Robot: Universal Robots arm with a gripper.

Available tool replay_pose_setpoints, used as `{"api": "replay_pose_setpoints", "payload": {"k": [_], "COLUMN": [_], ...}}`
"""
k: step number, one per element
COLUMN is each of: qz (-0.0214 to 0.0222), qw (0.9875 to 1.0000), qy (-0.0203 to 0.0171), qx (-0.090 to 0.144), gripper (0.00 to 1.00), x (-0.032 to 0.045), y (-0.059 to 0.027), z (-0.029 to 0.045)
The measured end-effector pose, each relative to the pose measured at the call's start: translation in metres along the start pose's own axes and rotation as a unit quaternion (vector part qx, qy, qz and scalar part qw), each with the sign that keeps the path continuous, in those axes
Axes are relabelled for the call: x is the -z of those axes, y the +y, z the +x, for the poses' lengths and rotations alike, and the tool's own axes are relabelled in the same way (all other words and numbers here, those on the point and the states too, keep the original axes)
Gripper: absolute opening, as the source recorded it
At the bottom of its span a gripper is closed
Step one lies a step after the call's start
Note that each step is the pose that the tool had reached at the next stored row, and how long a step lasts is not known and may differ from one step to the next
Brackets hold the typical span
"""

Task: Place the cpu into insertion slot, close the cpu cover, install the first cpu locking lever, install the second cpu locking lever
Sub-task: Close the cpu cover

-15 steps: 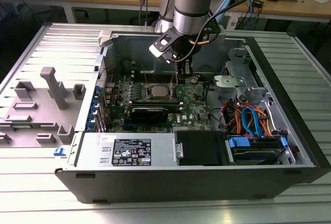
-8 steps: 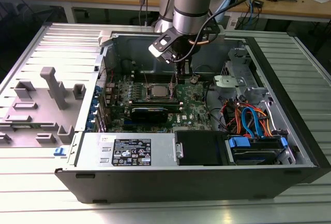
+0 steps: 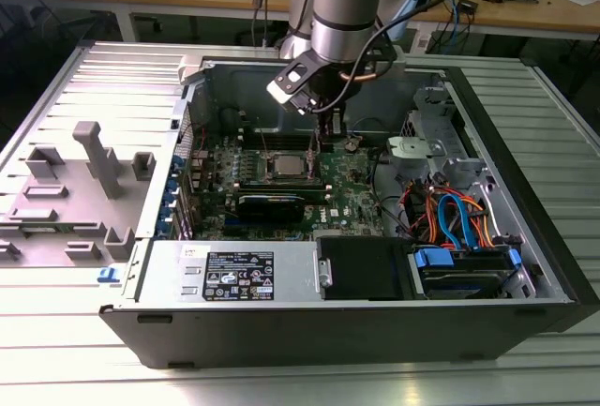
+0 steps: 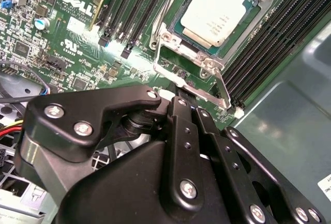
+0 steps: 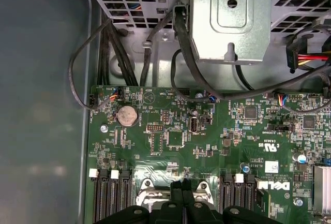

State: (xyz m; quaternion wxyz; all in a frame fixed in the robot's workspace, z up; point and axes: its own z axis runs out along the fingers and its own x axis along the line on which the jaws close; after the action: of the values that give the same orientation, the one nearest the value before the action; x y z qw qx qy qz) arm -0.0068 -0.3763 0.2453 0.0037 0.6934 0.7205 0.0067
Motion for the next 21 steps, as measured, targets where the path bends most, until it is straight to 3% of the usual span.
{"api": "replay_pose_setpoints", "payload": {"k": [21], "qz": [0.0000], "qw": [1.0000], "qy": [0.0000], "qx": [0.000], "gripper": [0.11], "x": [0.0001], "y": [-0.0063], "z": [0.0002]}}
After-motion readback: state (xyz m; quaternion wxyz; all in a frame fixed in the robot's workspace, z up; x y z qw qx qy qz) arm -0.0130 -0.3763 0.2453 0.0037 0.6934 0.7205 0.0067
